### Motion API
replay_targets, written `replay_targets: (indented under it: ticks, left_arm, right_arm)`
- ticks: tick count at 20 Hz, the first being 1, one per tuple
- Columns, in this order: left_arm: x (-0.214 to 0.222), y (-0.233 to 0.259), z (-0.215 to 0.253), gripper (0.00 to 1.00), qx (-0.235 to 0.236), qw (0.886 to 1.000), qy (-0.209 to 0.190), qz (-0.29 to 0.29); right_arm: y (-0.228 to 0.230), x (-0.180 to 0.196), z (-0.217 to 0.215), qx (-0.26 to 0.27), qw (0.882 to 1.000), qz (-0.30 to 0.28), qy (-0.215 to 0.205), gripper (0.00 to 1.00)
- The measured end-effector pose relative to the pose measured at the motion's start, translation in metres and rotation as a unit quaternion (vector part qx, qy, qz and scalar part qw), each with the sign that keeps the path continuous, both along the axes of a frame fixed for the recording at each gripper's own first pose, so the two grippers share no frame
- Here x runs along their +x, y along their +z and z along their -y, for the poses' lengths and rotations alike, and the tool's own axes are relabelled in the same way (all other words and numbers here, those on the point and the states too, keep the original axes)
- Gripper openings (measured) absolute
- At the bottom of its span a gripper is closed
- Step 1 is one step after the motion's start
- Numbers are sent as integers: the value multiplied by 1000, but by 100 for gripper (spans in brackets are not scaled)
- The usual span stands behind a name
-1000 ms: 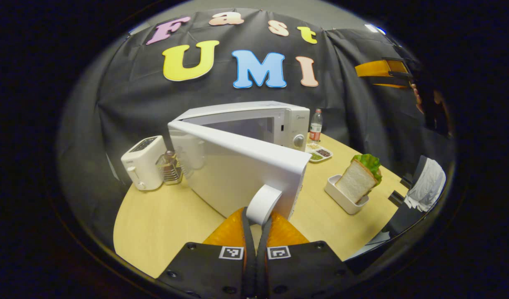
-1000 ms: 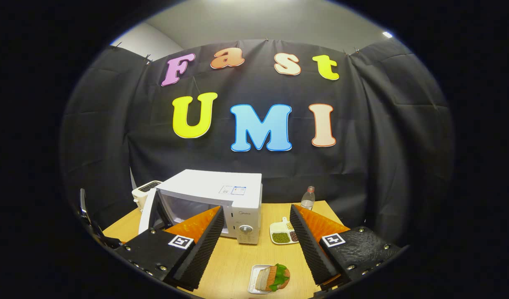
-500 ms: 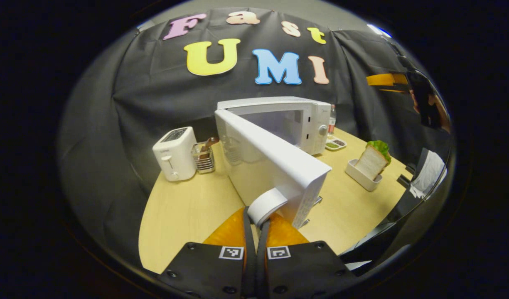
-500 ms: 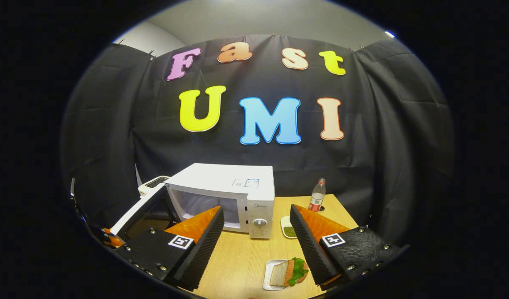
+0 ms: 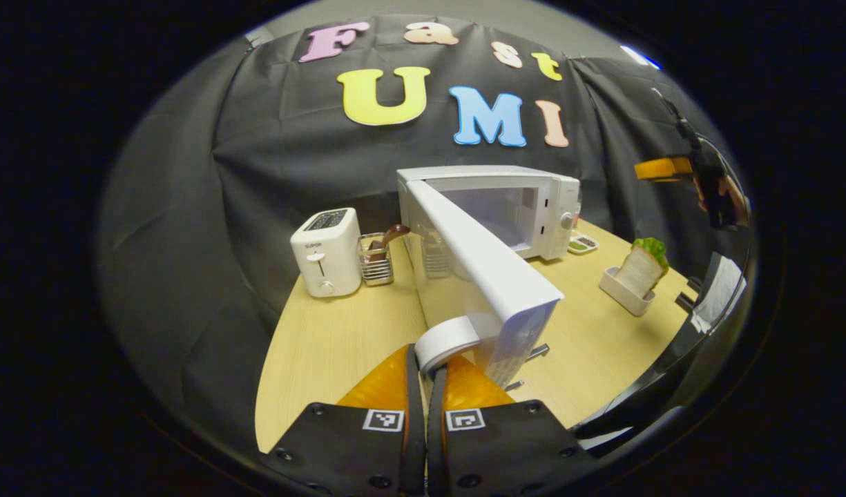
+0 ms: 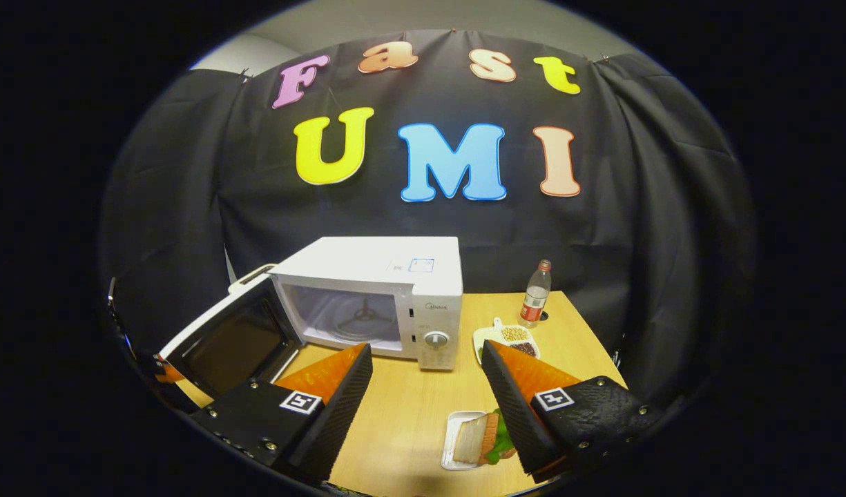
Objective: Open the microwave oven with the left hand, put the food in, and close the microwave oven.
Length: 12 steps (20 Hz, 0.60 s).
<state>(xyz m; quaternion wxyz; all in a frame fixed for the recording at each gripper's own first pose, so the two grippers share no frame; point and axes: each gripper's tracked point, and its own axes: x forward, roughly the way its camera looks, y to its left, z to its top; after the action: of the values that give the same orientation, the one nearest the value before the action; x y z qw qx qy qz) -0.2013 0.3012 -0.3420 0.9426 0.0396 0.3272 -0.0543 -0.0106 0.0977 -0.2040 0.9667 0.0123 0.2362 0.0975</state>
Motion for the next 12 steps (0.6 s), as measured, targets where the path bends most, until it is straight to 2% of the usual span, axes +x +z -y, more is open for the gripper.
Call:
replay_targets:
  ticks: [5, 6, 7, 8, 10, 12]
  left_arm:
    - [-8, -4, -7, 17, -10, 1000, 16, 4]
    - [-16, -9, -10, 25, -8, 1000, 23, -6]
    - [-27, -16, -15, 38, -4, 999, 35, -17]
    - [-37, -16, -21, 29, 7, 999, 48, -24]
    - [-51, -6, -20, 32, 11, 997, 75, -25]
    - [-53, 26, -4, 28, 12, 995, 101, 5]
  right_arm:
    - [-60, -9, 49, 1, 996, -82, -21, 96]
    - [-75, -13, 61, -6, 994, -102, -26, 96]
    - [-90, -18, 72, -10, 992, -124, -28, 96]
    - [-102, -25, 79, -11, 988, -149, -28, 96]
    - [-124, -40, 81, 2, 981, -191, -20, 98]
    - [-139, -48, 85, 9, 976, -218, -18, 98]
